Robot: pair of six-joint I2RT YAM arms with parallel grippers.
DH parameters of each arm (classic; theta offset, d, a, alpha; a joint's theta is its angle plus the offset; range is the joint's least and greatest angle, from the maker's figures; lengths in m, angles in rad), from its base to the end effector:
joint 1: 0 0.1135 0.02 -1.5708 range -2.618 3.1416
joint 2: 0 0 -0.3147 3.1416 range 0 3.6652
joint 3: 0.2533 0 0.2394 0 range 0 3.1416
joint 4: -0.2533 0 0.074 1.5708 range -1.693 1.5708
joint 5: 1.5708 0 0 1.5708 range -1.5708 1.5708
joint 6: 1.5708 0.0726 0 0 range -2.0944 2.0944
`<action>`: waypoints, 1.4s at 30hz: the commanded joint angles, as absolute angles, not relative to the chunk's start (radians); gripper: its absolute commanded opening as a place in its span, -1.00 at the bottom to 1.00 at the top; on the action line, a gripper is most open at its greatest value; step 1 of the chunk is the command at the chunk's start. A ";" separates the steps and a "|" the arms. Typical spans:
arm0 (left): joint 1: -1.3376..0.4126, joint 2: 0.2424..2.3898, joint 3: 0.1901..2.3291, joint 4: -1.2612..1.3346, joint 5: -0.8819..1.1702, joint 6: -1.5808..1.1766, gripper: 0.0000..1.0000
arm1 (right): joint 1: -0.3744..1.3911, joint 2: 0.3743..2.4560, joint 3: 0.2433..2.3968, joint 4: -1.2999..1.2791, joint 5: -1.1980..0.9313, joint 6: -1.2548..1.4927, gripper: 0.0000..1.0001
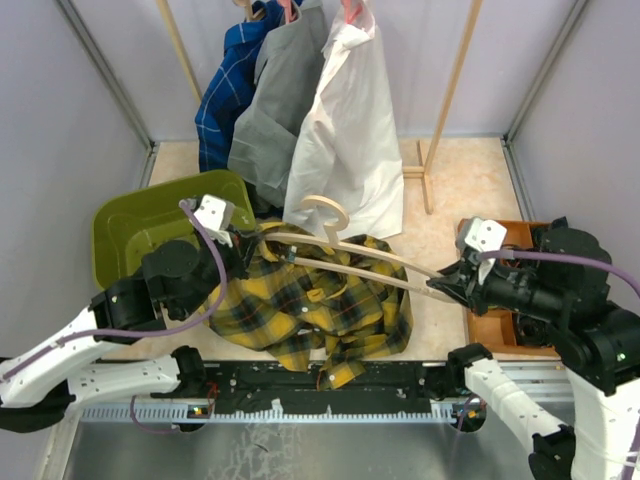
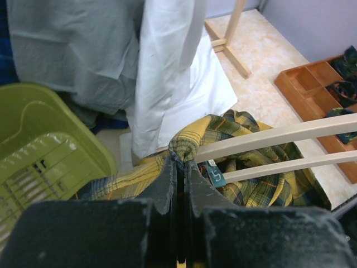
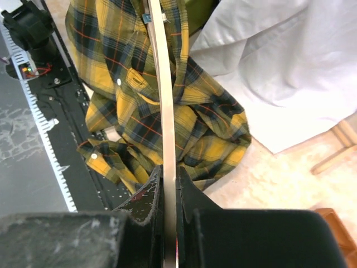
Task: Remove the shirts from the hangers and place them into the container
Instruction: Remove the shirt from the hanger, then place the hanger at the clothesline.
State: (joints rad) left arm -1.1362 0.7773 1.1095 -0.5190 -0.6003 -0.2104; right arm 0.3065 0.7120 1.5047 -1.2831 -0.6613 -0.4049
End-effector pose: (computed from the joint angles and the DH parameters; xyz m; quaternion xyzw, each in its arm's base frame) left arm 0.0906 -0.0977 0.4416 0.1597 0.7424 -0.2021 0.6185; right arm 0.0033 0.0478 0.4645 -0.4390 0.7022 0.2542 0.4996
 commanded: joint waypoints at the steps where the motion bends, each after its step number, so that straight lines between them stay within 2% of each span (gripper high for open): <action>1: -1.131 0.752 1.089 -0.556 -0.746 -0.331 -1.00 | 0.301 0.679 1.595 -1.283 -0.600 -0.456 -1.00; 6: -1.131 0.749 1.052 -0.558 -0.765 -0.435 -1.00 | 0.301 0.606 1.616 -1.215 -0.583 -0.476 -1.00; 16: -1.131 0.765 1.038 -0.531 -0.728 -0.446 -1.00 | 0.313 0.486 1.602 -1.064 -0.382 -0.498 -1.00; 25: -1.131 0.772 1.008 -0.343 -0.498 -0.301 -1.00 | 0.336 0.317 1.381 -0.689 -0.047 -0.426 -1.00; 28: -1.132 0.814 1.032 -0.312 -0.379 -0.259 -1.00 | 0.337 0.344 1.337 -0.674 0.027 -0.351 -1.00; 33: -1.130 0.903 1.081 -0.309 -0.217 -0.230 -1.00 | 0.337 0.443 1.251 -0.605 0.249 -0.075 -1.00; 37: -1.131 0.964 1.102 -0.309 -0.146 -0.231 -1.00 | 0.337 0.603 1.295 -0.652 0.366 0.132 -1.00; 42: -1.131 1.007 1.110 -0.293 -0.076 -0.226 -1.00 | 0.337 0.750 1.331 -0.546 0.335 0.181 -1.00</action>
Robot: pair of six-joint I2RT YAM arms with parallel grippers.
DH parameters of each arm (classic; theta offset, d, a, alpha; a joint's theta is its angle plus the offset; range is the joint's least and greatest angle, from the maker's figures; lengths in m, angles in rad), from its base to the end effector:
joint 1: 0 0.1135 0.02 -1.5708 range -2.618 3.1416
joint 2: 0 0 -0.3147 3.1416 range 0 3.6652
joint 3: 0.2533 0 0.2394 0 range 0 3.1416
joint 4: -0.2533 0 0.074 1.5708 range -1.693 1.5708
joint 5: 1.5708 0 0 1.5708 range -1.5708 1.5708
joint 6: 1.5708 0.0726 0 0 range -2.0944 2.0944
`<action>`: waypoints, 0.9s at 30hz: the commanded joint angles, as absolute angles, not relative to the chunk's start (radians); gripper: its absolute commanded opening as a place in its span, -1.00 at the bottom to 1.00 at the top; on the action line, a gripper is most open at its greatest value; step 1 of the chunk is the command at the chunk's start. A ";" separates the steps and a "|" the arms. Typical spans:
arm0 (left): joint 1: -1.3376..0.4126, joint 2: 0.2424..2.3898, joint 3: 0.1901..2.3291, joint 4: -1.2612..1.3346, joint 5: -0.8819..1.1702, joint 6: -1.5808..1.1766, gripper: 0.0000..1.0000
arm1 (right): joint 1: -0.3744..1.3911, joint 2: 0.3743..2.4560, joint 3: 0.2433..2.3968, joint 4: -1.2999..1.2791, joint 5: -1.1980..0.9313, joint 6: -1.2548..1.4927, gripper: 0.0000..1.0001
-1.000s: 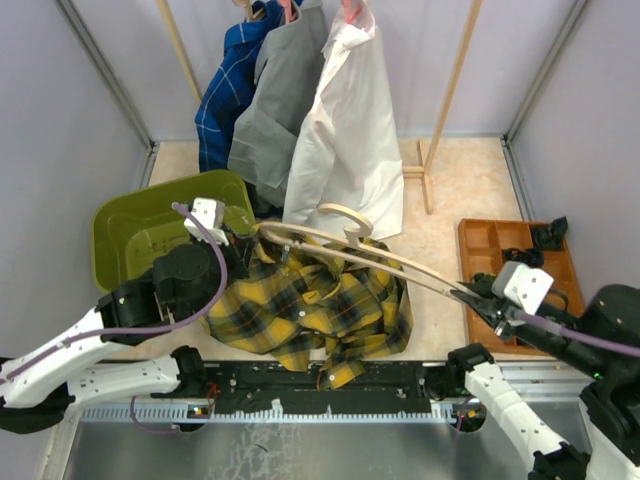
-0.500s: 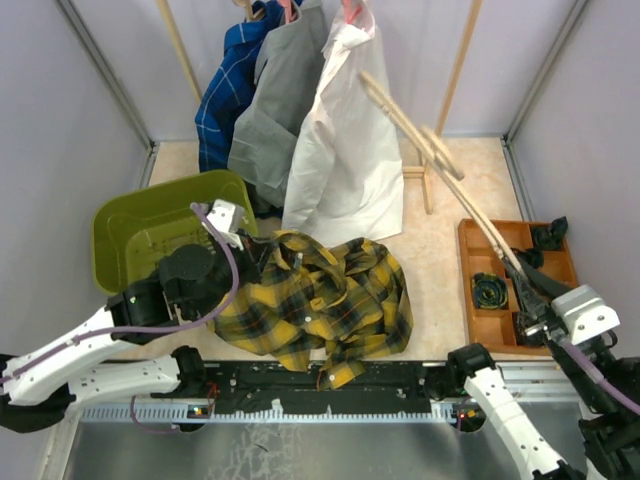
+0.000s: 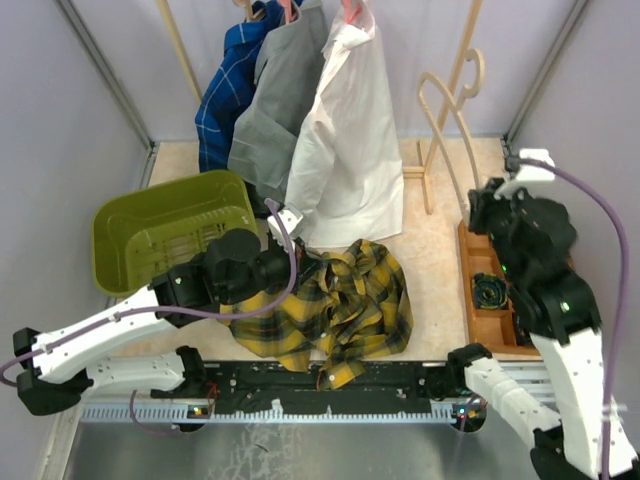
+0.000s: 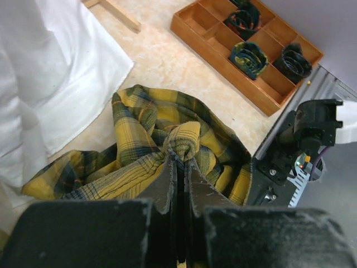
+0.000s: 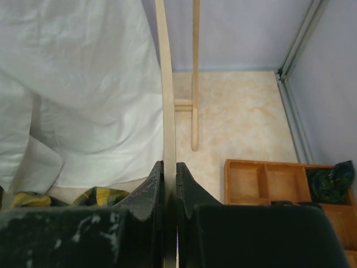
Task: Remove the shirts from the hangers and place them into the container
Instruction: Place the hanger at the clothesline.
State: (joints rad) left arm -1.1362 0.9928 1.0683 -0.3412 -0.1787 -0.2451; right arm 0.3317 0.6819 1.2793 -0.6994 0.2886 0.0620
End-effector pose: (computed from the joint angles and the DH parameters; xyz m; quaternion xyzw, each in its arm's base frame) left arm 0.1022 -0.1896 0.4162 0.2922 0.7375 -0.3306 0.5114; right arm 0.0790 0.0053 0.4772 -0.0033 0.7408 0.0250 0.6712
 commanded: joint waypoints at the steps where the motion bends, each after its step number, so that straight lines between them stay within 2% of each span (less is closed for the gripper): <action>1: -1.131 1.013 1.113 -0.293 -0.063 -0.224 -1.00 | 0.337 0.775 1.331 -0.508 0.325 0.180 -1.00; 11: -1.131 1.101 1.116 -0.291 0.101 -0.251 -1.00 | 0.337 1.024 1.498 -0.369 0.391 0.135 -1.00; 15: -1.131 1.113 1.105 -0.272 0.110 -0.266 -1.00 | 0.339 1.112 1.614 -0.420 0.403 0.136 -1.00; 21: -1.130 1.099 1.101 -0.286 0.077 -0.256 -0.98 | 0.348 1.166 1.647 -0.369 0.401 0.089 -1.00; 27: -1.130 1.078 1.088 -0.301 0.054 -0.259 -0.98 | 0.356 1.256 1.756 -0.429 0.405 0.057 -1.00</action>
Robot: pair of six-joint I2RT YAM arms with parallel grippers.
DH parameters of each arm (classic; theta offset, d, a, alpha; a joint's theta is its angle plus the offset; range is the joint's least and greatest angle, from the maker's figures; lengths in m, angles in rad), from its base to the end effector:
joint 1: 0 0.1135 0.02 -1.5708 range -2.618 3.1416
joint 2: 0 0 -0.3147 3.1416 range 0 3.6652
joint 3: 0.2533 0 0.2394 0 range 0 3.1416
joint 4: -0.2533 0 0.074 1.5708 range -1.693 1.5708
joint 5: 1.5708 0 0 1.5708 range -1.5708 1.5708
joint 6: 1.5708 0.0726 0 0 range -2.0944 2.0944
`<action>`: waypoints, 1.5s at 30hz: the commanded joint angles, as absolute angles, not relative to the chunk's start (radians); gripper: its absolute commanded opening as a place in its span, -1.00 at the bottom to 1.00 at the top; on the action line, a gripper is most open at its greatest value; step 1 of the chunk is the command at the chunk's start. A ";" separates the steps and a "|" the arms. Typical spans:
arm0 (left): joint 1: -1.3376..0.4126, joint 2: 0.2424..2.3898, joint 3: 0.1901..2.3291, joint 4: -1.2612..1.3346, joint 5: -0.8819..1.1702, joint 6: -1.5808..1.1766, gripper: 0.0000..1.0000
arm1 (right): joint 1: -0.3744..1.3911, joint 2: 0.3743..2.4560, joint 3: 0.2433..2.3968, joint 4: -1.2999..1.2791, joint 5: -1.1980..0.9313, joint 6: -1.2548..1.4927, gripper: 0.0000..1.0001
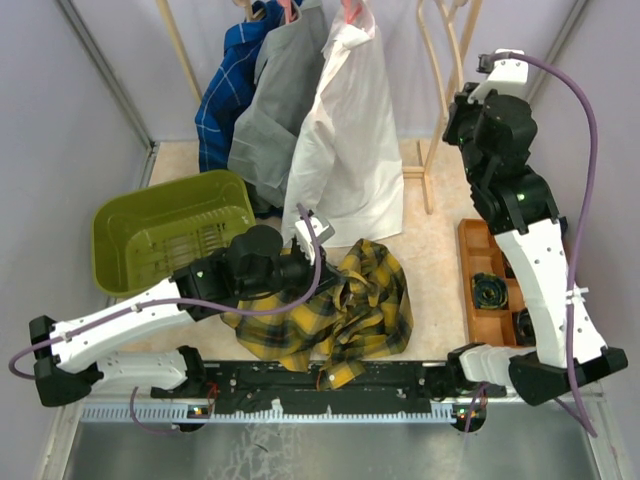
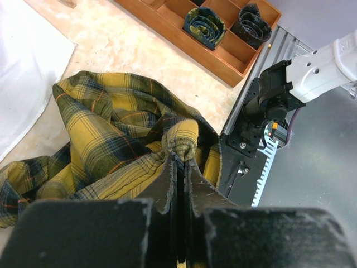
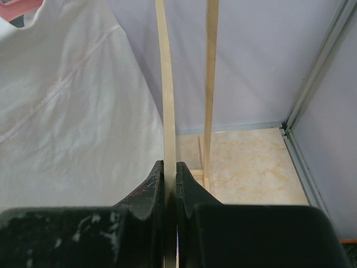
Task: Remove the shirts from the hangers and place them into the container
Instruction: Place the hanger at the clothesline.
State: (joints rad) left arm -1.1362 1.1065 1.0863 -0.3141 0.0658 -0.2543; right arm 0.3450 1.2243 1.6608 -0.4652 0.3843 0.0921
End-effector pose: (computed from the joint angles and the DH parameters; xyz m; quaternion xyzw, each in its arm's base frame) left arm 0.1011 -0.2291 0.4021 0.3649 0.7284 -0.3917 0.4277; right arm 0.2342 0.0552 0.5578 0.0432 0.7151 0.0146 0.6975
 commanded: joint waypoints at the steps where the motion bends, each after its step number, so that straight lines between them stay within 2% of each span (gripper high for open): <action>1: -1.130 1.075 1.085 -0.301 0.054 -0.263 -0.99 | 0.357 1.267 1.767 -0.436 0.409 0.054 -1.00; 12: -1.130 1.068 1.089 -0.311 0.044 -0.261 -1.00 | 0.356 1.407 1.941 -0.554 0.442 -0.010 -1.00; 20: -1.131 1.066 1.084 -0.322 0.047 -0.264 -1.00 | 0.356 1.409 1.917 -0.559 0.446 -0.012 -0.96; 22: -1.131 1.065 1.085 -0.324 0.047 -0.266 -1.00 | 0.356 1.404 1.937 -0.576 0.444 -0.013 -0.77; 25: -1.131 1.063 1.088 -0.326 0.045 -0.270 -0.97 | 0.356 1.364 1.945 -0.546 0.440 -0.042 -0.22; 28: -1.131 1.068 1.090 -0.325 0.039 -0.269 -0.74 | 0.356 1.301 1.910 -0.538 0.438 -0.064 0.23; 30: -1.131 1.075 1.093 -0.324 0.036 -0.269 -0.52 | 0.356 1.246 1.857 -0.528 0.431 -0.059 0.36; 35: -1.131 1.095 1.107 -0.339 0.032 -0.274 -0.14 | 0.356 1.041 1.628 -0.438 0.422 -0.055 0.52; 41: -1.131 1.120 1.099 -0.373 -0.026 -0.281 0.65 | 0.355 0.774 1.319 -0.365 0.273 0.029 0.60; 45: -1.131 1.173 1.100 -0.388 -0.033 -0.269 0.85 | 0.356 0.664 1.117 -0.422 0.146 0.166 0.69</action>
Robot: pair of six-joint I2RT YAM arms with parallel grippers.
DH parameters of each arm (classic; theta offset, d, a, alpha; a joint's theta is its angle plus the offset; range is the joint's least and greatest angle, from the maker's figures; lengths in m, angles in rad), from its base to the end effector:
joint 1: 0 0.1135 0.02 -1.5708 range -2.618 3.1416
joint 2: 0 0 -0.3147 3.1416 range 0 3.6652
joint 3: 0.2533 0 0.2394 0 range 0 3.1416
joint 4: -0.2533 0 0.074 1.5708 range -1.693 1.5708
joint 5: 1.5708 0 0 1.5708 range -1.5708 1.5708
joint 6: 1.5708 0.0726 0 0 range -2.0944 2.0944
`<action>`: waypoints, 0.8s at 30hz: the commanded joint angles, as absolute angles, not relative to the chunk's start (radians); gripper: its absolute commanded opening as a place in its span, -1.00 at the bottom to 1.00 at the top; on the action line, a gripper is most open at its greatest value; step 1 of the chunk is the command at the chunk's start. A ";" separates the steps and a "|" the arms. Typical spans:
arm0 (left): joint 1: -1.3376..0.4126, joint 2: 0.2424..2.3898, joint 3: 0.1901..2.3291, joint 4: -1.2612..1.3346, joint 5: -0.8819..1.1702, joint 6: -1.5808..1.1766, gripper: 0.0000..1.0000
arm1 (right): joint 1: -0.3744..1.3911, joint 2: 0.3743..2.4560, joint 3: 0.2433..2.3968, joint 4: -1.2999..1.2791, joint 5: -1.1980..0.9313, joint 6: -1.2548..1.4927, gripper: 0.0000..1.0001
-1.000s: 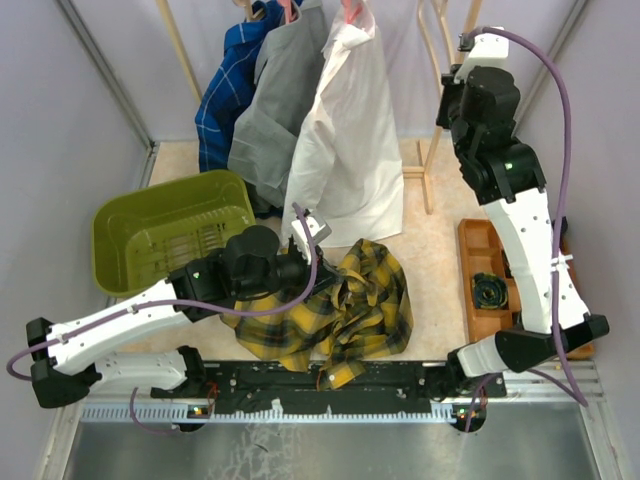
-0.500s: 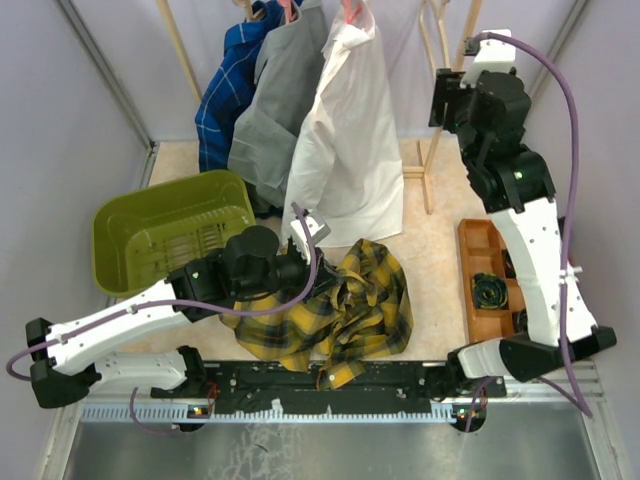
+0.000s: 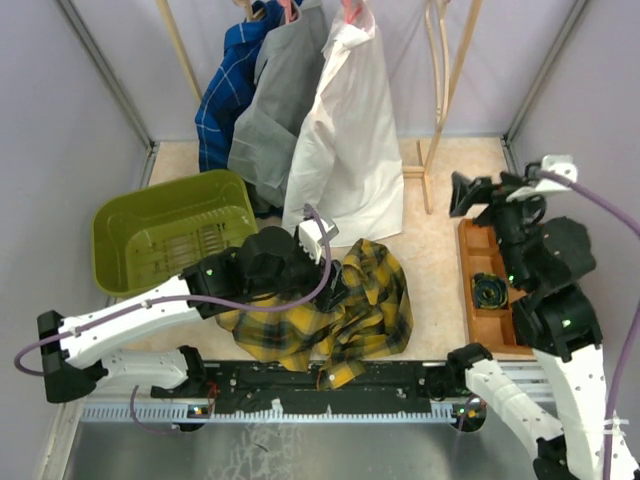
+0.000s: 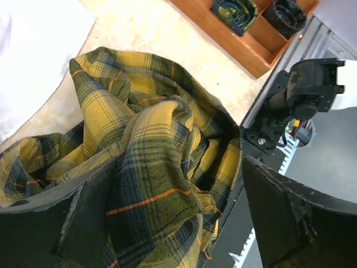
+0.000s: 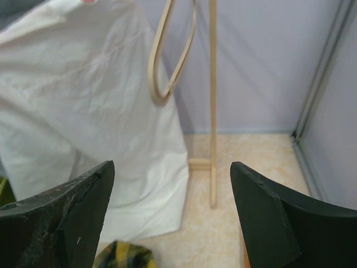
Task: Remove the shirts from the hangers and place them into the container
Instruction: Place the hanger at the clothesline, then pick up the shirt from the center of the board.
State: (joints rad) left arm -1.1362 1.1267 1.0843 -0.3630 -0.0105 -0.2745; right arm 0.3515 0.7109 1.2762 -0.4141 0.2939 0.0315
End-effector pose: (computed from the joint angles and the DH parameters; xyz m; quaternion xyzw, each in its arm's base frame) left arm 0.1075 -0.2297 0.3900 0.3461 0.7599 -0.3534 0.4218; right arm 0.0889 0.0102 0.5153 0.0069 0.6541 0.0491 0.7548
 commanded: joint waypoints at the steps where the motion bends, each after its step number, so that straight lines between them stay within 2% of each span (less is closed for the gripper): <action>1: -1.129 1.192 1.101 -0.387 -0.015 -0.261 0.88 | 0.356 0.645 1.071 -0.444 0.142 0.212 0.71; 10: -1.132 1.476 1.082 -0.458 0.053 -0.294 0.98 | 0.356 0.489 0.757 -0.521 0.087 0.621 0.84; 14: -1.132 1.574 1.033 -0.398 0.048 -0.339 0.98 | 0.356 0.443 0.692 -0.482 0.092 0.640 0.85; 20: -1.132 1.792 1.039 -0.399 0.046 -0.381 0.98 | 0.356 0.510 0.714 -0.473 0.066 0.577 0.89; 22: -1.131 1.856 1.031 -0.380 0.090 -0.381 0.90 | 0.356 0.543 0.729 -0.485 0.070 0.573 0.92; 24: -1.134 1.900 1.019 -0.360 0.139 -0.378 0.60 | 0.356 0.563 0.736 -0.497 0.077 0.574 0.94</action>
